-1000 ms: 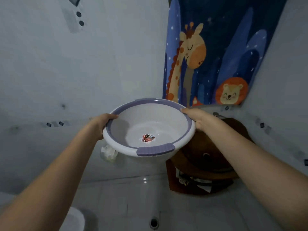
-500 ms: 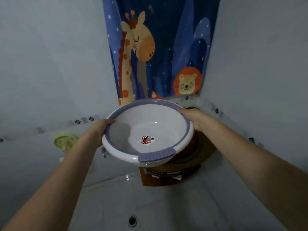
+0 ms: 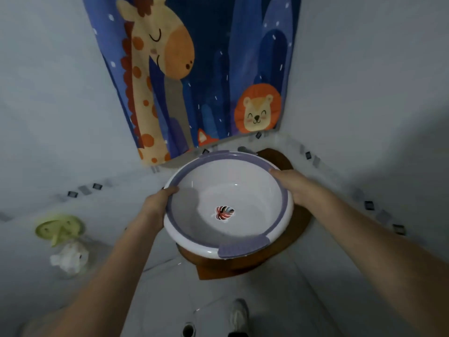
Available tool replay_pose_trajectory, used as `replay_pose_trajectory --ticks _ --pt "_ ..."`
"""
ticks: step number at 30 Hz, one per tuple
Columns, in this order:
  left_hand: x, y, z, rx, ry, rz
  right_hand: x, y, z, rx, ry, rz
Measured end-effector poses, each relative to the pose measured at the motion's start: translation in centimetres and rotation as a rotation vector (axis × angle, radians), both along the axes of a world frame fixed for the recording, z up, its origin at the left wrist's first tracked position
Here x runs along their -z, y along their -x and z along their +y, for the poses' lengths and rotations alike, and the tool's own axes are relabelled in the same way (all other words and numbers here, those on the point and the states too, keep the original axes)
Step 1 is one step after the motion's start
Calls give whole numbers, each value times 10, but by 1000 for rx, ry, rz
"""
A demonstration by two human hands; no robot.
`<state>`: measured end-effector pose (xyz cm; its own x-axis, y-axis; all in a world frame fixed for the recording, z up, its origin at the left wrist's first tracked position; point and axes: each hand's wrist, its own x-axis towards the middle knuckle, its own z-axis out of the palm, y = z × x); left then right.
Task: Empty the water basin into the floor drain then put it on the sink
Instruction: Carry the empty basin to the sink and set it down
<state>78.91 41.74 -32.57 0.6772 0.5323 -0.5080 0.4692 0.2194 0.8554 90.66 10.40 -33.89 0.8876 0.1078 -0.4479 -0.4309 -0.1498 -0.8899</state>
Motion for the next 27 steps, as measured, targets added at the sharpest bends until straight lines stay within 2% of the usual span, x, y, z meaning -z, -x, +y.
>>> replay_pose_trajectory --ticks 8,19,27 --pt "49 -83 45 -15 17 61 37 -74 38 -37 149 64" --pt "106 -143 83 -20 -33 140 91 -123 81 6 284 106" --pt "140 -146 87 -52 -107 243 124 -143 88 -200 328 88"
